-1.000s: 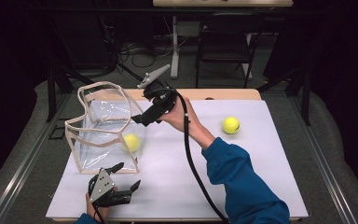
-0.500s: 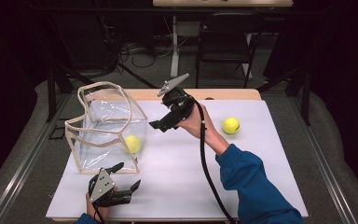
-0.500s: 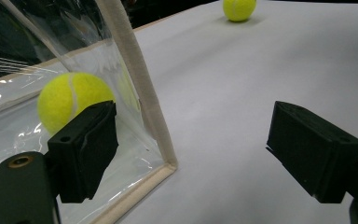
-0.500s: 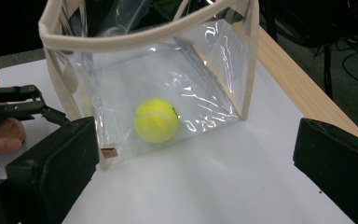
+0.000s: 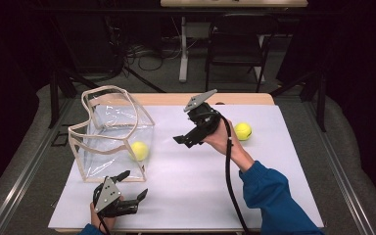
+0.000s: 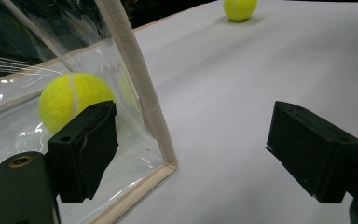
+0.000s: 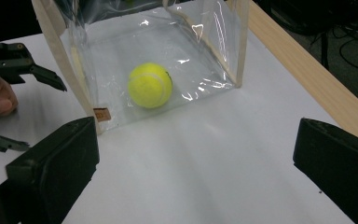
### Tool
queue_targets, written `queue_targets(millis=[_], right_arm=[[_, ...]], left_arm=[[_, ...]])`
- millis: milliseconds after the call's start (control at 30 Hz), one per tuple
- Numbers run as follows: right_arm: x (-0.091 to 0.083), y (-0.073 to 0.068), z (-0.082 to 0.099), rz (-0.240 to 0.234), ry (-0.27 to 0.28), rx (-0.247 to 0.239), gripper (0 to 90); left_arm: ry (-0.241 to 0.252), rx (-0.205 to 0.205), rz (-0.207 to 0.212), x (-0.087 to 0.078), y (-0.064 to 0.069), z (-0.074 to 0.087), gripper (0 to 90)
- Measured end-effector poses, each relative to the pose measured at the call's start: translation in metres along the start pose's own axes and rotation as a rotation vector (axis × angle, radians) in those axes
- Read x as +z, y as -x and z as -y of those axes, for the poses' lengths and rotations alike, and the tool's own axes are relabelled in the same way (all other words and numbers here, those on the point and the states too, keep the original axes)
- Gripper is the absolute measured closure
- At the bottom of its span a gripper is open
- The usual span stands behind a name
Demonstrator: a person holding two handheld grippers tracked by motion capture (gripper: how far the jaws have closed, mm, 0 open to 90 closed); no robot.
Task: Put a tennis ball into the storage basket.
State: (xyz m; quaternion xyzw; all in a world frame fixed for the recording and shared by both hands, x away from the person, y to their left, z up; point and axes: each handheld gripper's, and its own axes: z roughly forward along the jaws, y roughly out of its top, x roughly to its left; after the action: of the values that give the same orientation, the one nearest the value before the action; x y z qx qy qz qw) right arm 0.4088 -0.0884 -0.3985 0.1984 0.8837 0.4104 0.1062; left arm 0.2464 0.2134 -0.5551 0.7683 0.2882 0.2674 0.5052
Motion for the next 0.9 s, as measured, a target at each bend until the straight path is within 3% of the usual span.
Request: queue_targets(millis=[900], right_arm=[[-0.009, 0.006, 0.093, -0.009, 0.001, 0.086, 0.0]], left_arm=[[-0.004, -0.001, -0.005, 0.0, 0.0, 0.001, 16.0]])
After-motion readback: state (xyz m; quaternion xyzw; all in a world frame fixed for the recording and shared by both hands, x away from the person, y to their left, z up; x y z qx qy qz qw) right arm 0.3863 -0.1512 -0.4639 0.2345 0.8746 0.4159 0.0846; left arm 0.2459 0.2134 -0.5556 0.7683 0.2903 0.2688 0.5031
